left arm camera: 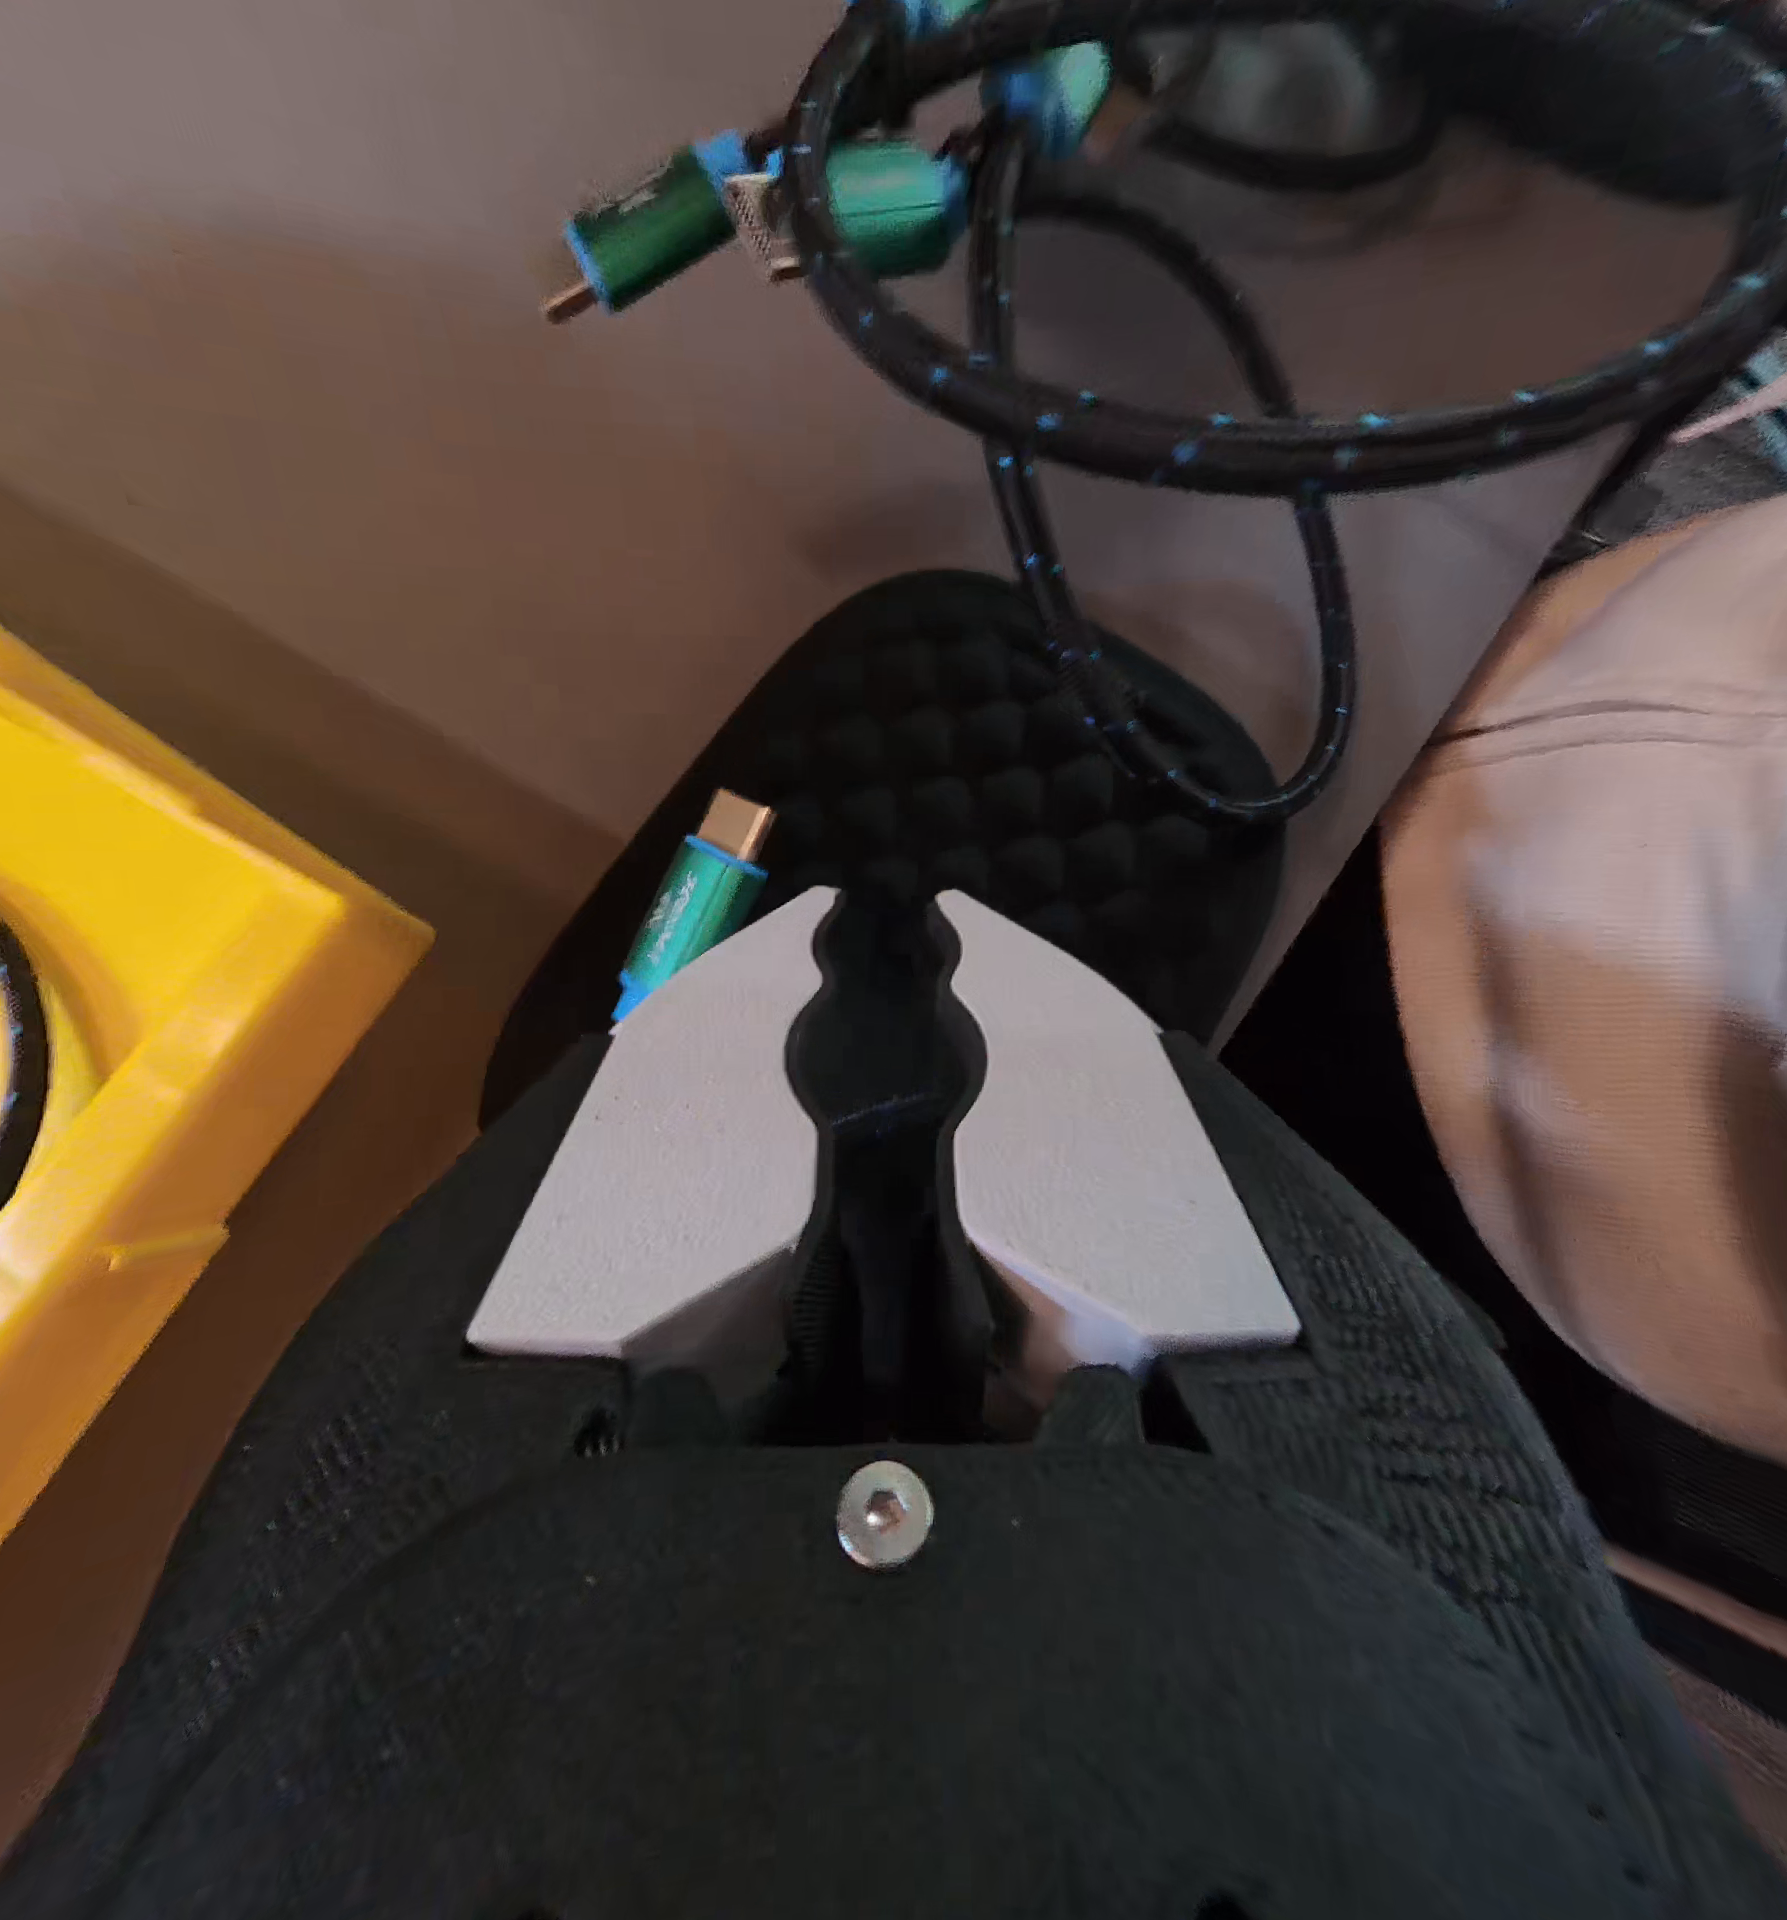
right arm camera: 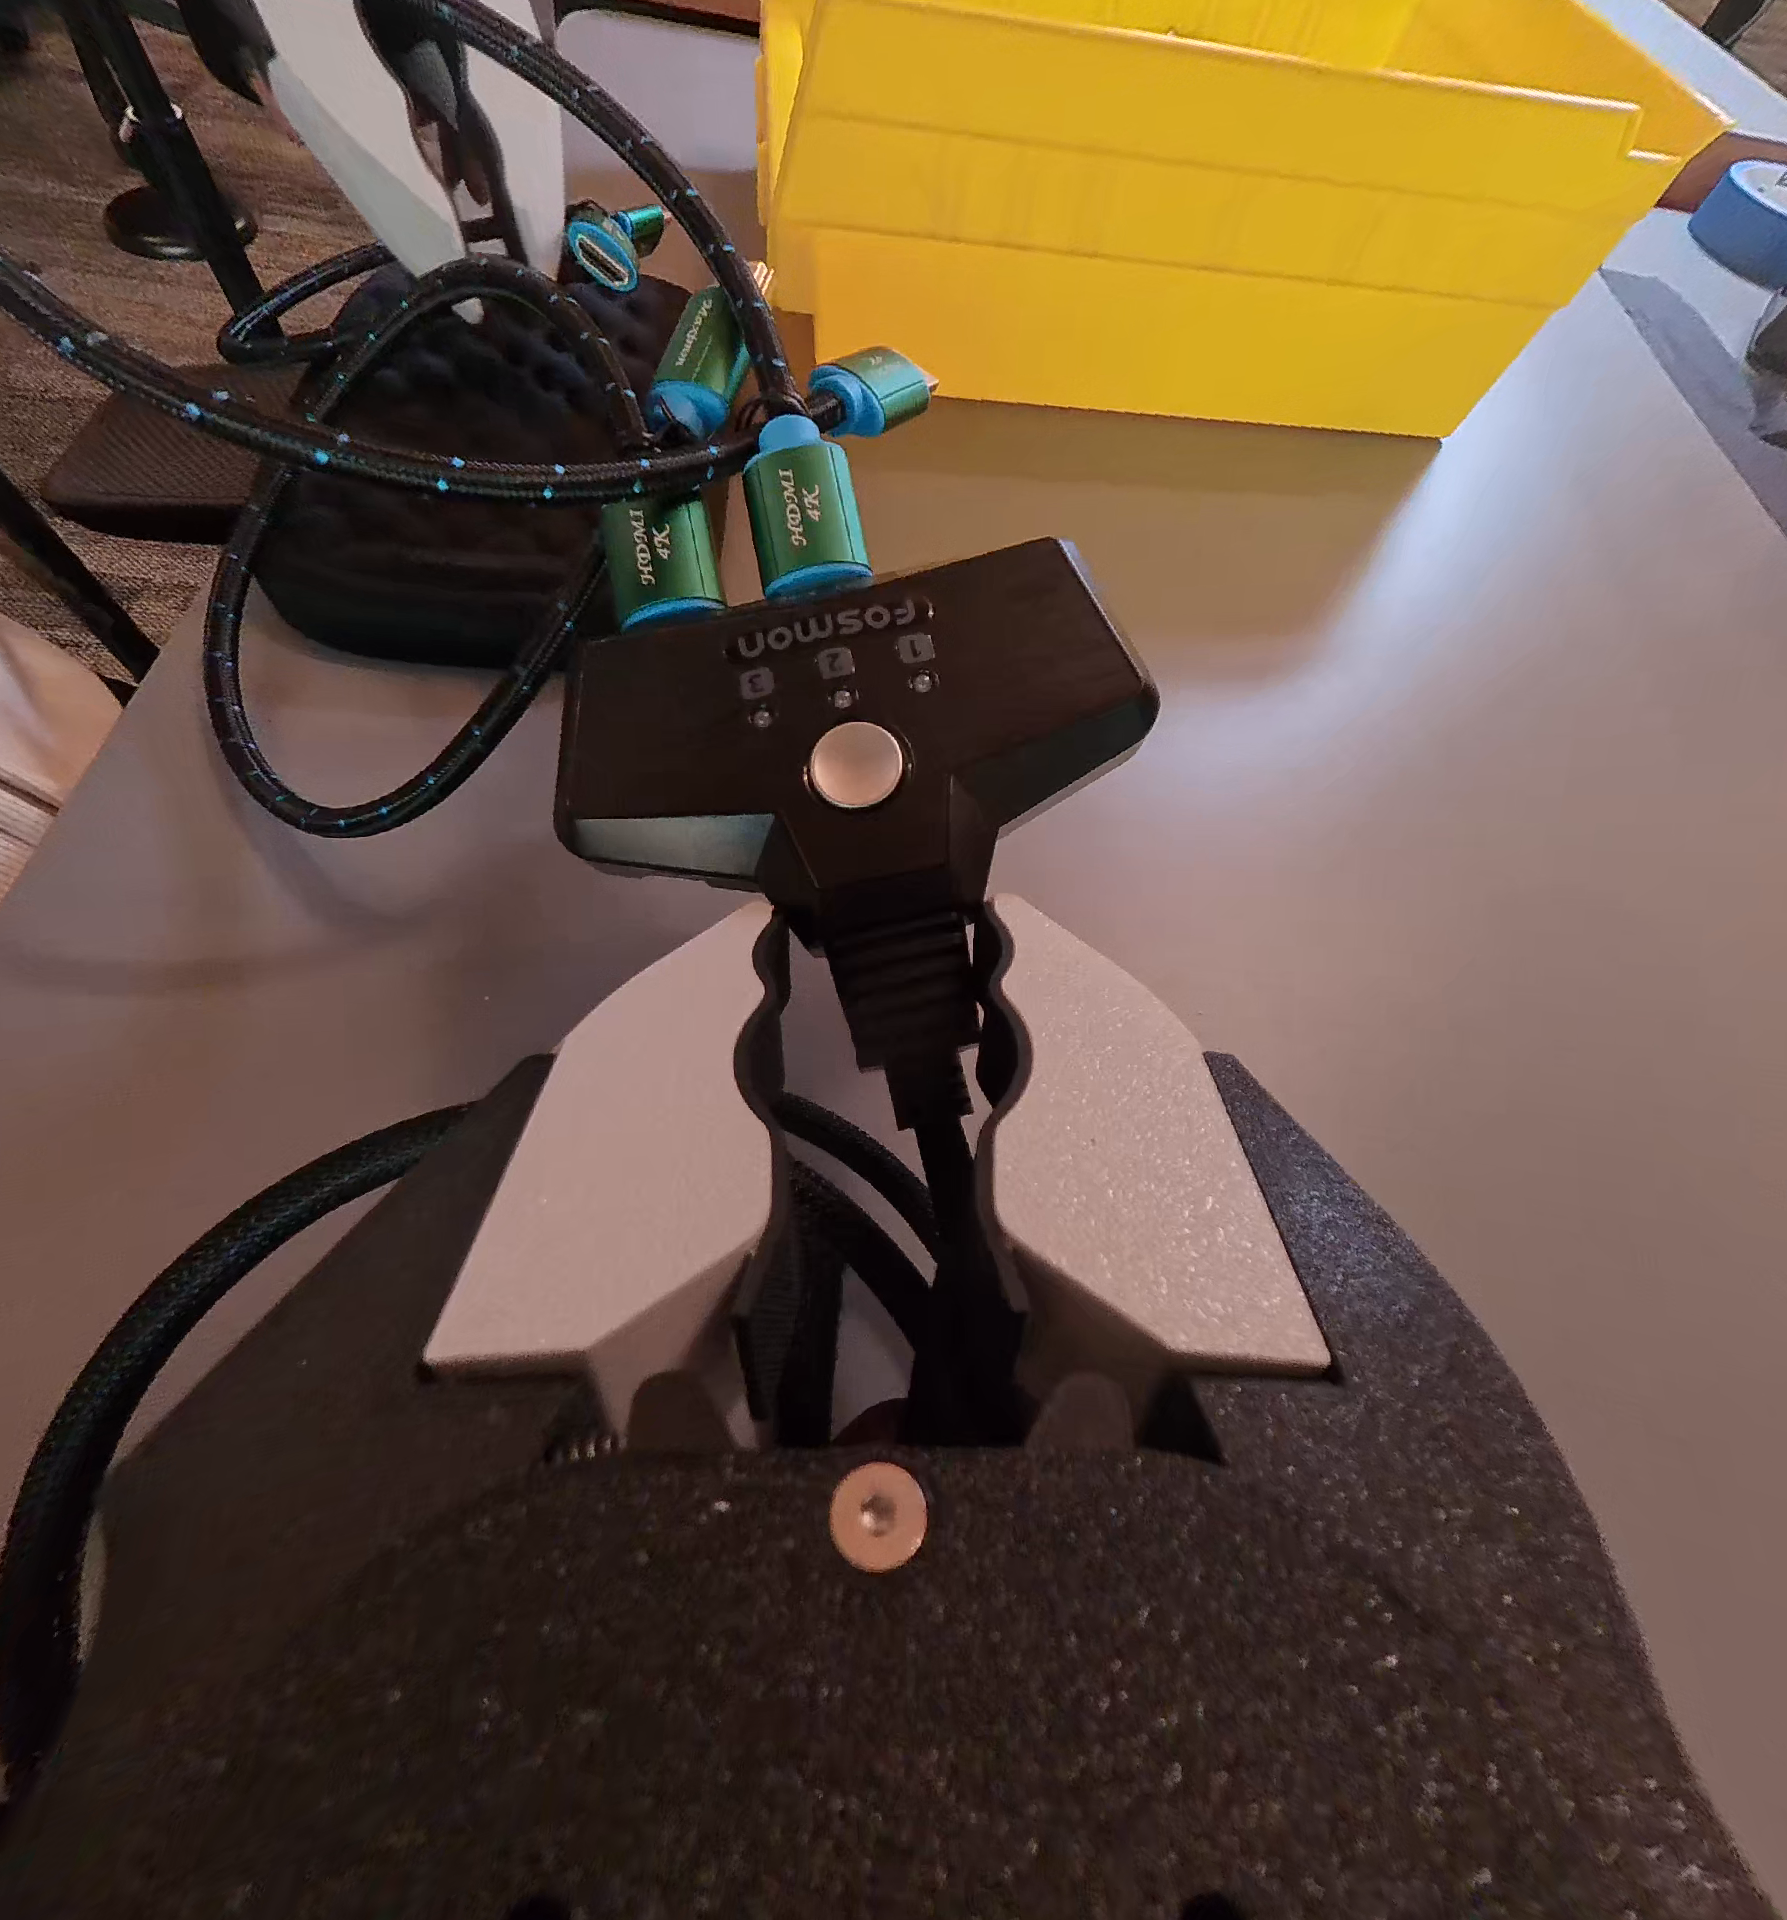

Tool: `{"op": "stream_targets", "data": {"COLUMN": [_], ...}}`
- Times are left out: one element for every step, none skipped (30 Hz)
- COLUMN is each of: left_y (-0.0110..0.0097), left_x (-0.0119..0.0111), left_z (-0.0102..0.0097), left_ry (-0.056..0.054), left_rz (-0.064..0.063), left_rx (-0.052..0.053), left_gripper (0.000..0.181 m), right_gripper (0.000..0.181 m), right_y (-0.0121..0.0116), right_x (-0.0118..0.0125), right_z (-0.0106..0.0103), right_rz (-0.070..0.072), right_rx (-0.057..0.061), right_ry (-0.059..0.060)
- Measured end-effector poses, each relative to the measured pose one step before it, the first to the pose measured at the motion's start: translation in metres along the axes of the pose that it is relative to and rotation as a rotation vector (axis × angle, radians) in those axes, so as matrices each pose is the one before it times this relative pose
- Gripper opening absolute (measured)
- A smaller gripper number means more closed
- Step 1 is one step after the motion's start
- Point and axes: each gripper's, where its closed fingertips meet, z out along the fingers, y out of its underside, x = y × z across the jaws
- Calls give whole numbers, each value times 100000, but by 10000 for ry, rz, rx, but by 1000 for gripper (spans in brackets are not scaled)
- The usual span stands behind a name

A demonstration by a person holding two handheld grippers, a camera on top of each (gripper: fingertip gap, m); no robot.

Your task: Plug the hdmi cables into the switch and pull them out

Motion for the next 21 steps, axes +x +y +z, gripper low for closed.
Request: {"op": "stream_targets", "data": {"left_y": [172, 105, -57, -321, -528, -538, -365, -148, 37, 213, 340, 367, 368, 366, 355, 413, 530, 554, 432, 266, 102], "left_x": [636, 613, 540, 273, -296, -881, -1225, -1272, -929, -398, -145, -143, -47, 8, -127, -175, -129, -174, -54, 124, 183], "left_z": [38, -131, -334, -577, -768, -882, -846, -642, -329, 21, 306, 509, 607, 591, 522, 463, 403, 345, 278, 231, 190], "left_ry": [447, 352, 249, 65, -223, -438, -476, -335, -9, 394, 582, 546, 572, 568, 437, 377, 367, 298, 301, 358, 318], "left_rz": [352, 478, 592, 587, 436, 248, 110, 33, -13, -54, -74, -47, 6, 25, -8, -55, -85, -101, -101, -76, -47], "left_rx": [-35, -32, 33, 137, 224, 184, 62, -39, -91, -135, -183, -214, -247, -287, -321, -369, -432, -431, -327, -203, -97], "left_gripper": [14, 14, 14, 14, 15, 19, 26, 30, 33, 38, 40, 42, 42, 43, 43, 44, 44, 44, 43, 43, 41], "right_gripper": [34, 34, 34, 34, 34, 34, 34, 34, 34, 34, 34, 34, 34, 34, 34, 34, 34, 34, 34, 34, 34], "right_y": [7, 11, 17, 21, 23, 16, 35, 25, 34, 19, 2, -40, -48, -52, -35, -9, -7, 2, 3, -3, -15], "right_x": [11, 0, 2, -1, -14, -17, -38, -41, -42, -47, -38, -61, -60, -53, -47, -14, 1, -6, -8, -10, -32], "right_z": [14, 7, 20, 18, 40, 34, 46, 50, 57, 53, 40, 26, 19, 12, 29, 25, 22, 14, 6, 9, 2], "right_rz": [8, 7, 13, 9, 8, 4, -4, -9, -12, -15, -13, -12, -24, -42, -30, -17, -7, 2, 1, -1, -1], "right_rx": [0, -2, -3, -6, -9, -11, -17, -21, -24, -21, -6, 21, 33, 29, 14, 6, 7, 2, 7, 12, 14], "right_ry": [-7, -5, -3, -8, -18, -24, -29, -32, -27, -16, -9, -16, -15, -20, -19, -10, 1, -6, -11, -14, -22]}}
